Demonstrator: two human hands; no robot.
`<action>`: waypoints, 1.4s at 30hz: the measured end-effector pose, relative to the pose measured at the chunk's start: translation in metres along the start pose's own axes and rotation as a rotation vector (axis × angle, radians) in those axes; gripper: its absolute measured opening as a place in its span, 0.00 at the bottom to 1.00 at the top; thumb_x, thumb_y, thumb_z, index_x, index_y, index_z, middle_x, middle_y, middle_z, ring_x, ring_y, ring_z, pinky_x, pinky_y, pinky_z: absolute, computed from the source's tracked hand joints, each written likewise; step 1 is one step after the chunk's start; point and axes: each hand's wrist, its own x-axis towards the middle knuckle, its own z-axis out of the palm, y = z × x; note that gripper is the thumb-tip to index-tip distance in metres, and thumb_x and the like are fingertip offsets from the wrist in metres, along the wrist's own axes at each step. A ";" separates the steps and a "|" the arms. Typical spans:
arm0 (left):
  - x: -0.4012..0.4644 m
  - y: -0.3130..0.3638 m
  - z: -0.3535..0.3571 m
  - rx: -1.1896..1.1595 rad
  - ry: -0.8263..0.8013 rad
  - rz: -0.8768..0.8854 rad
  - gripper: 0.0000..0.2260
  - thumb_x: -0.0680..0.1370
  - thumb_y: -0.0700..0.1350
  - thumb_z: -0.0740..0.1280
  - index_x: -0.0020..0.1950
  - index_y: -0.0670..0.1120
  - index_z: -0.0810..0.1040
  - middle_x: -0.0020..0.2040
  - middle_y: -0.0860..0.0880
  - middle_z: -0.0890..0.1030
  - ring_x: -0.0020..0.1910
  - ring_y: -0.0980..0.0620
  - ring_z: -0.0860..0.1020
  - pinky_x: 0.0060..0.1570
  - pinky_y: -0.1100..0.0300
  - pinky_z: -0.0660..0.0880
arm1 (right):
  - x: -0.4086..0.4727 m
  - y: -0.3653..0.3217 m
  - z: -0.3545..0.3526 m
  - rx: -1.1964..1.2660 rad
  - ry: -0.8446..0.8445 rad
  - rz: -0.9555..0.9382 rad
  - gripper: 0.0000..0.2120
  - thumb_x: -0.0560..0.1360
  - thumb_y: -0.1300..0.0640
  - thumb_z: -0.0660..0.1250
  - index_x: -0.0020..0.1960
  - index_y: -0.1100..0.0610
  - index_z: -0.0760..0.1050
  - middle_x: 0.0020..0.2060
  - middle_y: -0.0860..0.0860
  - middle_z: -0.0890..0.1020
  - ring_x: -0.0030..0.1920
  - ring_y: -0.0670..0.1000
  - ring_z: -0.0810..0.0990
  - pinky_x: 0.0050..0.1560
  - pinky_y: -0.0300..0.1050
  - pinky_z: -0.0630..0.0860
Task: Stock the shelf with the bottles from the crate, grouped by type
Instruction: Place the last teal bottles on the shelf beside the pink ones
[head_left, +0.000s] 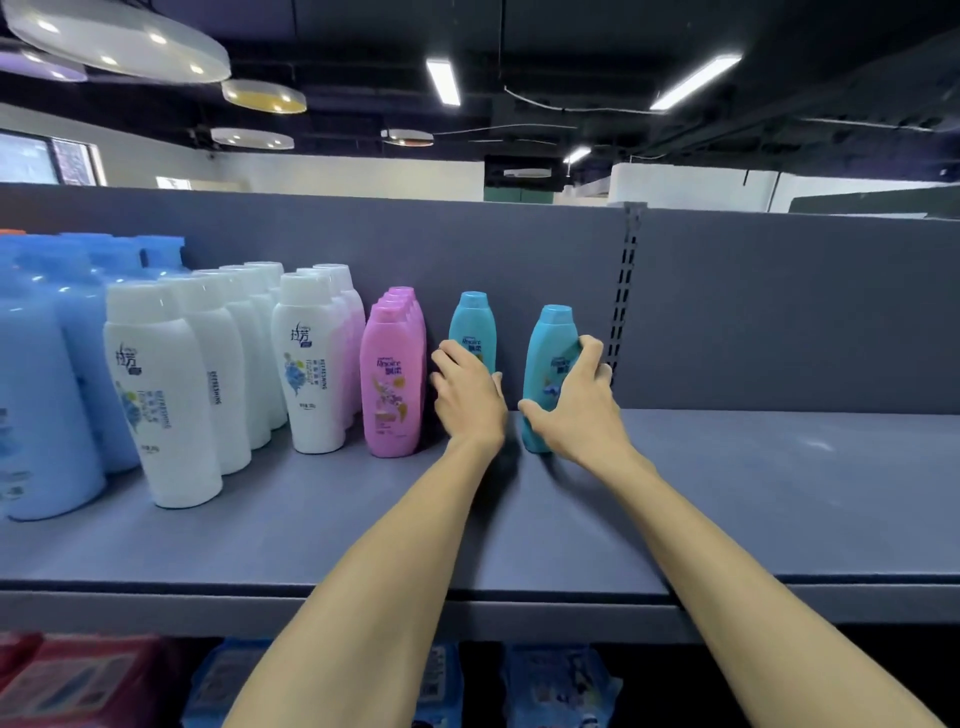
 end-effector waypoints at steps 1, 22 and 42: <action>0.002 0.000 0.002 -0.003 -0.001 -0.007 0.28 0.76 0.52 0.70 0.67 0.38 0.63 0.62 0.42 0.69 0.59 0.43 0.75 0.45 0.52 0.77 | 0.000 0.001 0.000 0.000 -0.002 -0.003 0.37 0.71 0.53 0.74 0.68 0.52 0.52 0.57 0.54 0.65 0.55 0.59 0.78 0.59 0.58 0.75; -0.033 -0.032 -0.063 0.005 -0.299 0.233 0.14 0.77 0.39 0.66 0.61 0.41 0.67 0.59 0.42 0.68 0.54 0.40 0.74 0.49 0.52 0.73 | 0.006 -0.024 0.009 -0.022 -0.063 0.071 0.34 0.73 0.54 0.73 0.67 0.54 0.53 0.58 0.56 0.65 0.57 0.64 0.75 0.59 0.59 0.75; -0.050 -0.107 -0.149 0.079 -0.183 0.311 0.13 0.75 0.49 0.66 0.58 0.49 0.72 0.53 0.51 0.75 0.52 0.49 0.76 0.44 0.54 0.74 | 0.023 -0.072 0.086 -0.076 0.045 0.127 0.38 0.74 0.56 0.72 0.74 0.61 0.51 0.64 0.63 0.64 0.59 0.68 0.71 0.47 0.52 0.68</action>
